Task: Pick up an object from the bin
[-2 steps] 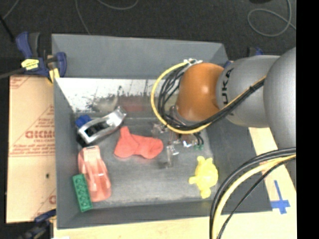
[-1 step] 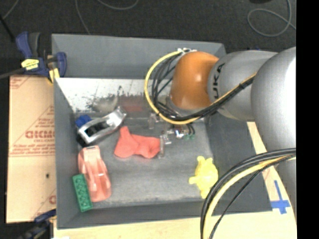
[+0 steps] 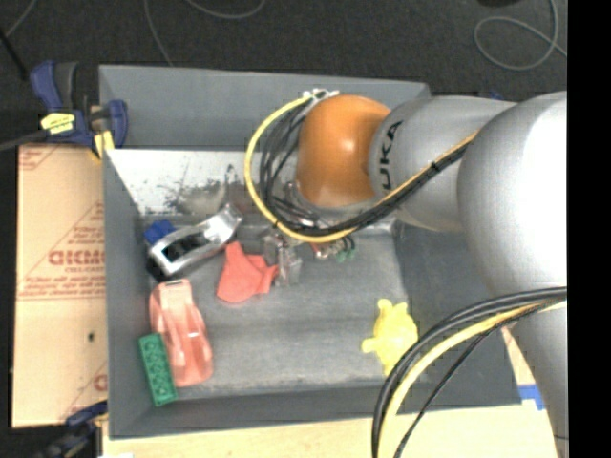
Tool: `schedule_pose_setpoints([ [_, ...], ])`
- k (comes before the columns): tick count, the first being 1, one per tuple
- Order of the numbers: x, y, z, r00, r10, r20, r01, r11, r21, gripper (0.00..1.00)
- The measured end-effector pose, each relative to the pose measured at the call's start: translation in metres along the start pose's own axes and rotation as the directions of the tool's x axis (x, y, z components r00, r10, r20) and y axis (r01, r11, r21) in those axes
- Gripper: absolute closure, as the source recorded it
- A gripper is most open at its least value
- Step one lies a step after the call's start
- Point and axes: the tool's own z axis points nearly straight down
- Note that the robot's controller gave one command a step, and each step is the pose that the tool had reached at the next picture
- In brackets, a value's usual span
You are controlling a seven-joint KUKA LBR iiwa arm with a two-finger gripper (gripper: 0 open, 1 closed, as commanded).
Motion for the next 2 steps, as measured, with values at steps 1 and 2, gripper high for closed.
schedule_pose_setpoints([
  [1,0.000,0.000,0.000,1.000,0.000,0.000,0.000,1.000,0.000,1.00],
  [2,0.000,-0.004,-0.041,1.000,-0.031,-0.006,0.031,1.000,-0.002,1.00],
])
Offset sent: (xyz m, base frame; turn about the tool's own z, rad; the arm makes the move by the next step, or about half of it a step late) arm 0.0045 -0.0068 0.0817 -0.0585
